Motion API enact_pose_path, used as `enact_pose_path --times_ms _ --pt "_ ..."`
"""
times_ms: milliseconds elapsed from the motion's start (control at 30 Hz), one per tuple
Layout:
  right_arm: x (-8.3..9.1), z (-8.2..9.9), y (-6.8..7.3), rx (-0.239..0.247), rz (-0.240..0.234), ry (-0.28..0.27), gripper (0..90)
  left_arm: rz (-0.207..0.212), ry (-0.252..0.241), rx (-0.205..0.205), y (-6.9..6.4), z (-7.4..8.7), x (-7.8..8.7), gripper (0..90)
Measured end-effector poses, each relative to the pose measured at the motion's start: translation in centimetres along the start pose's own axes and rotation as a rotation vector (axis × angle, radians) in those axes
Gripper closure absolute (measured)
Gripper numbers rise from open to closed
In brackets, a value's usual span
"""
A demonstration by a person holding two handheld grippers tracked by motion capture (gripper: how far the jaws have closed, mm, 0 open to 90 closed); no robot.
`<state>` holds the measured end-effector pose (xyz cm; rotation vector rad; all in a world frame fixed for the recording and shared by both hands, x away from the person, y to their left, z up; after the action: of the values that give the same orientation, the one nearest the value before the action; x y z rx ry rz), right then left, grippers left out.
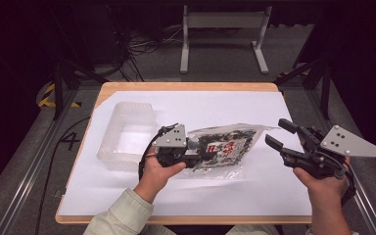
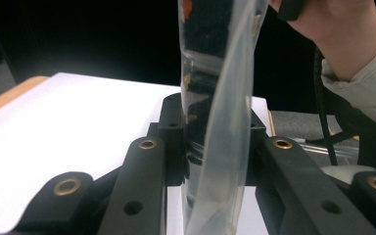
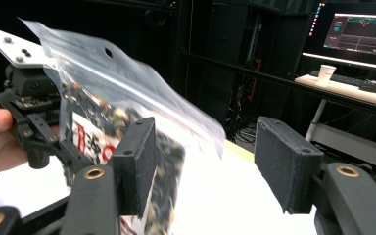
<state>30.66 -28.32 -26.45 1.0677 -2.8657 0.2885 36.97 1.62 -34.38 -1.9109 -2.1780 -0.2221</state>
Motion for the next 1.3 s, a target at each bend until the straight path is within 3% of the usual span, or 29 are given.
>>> enact_pose_path --times_ms 633,1300 --pt "0.0 2.0 -1.9 -0.050 0.038 0.086 41.3 -0.101 -0.089 0.018 2.1 -1.3 4.4 72.5" --pt "0.1 4.8 -4.2 -0.133 0.026 0.141 36.0 -0.194 -0.124 0.019 4.1 -1.7 8.2 72.4"
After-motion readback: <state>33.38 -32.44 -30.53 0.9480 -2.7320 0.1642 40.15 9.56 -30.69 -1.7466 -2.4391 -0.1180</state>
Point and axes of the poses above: each handheld gripper's, and its own axes: x roughly backward along the jaws, z roughly out of its underside, y roughly to its left, the point moved 3 cm from there along -x, roughly forward along the jaws, and after that the axes turned 1 degree about z, right-handed, at the moved point
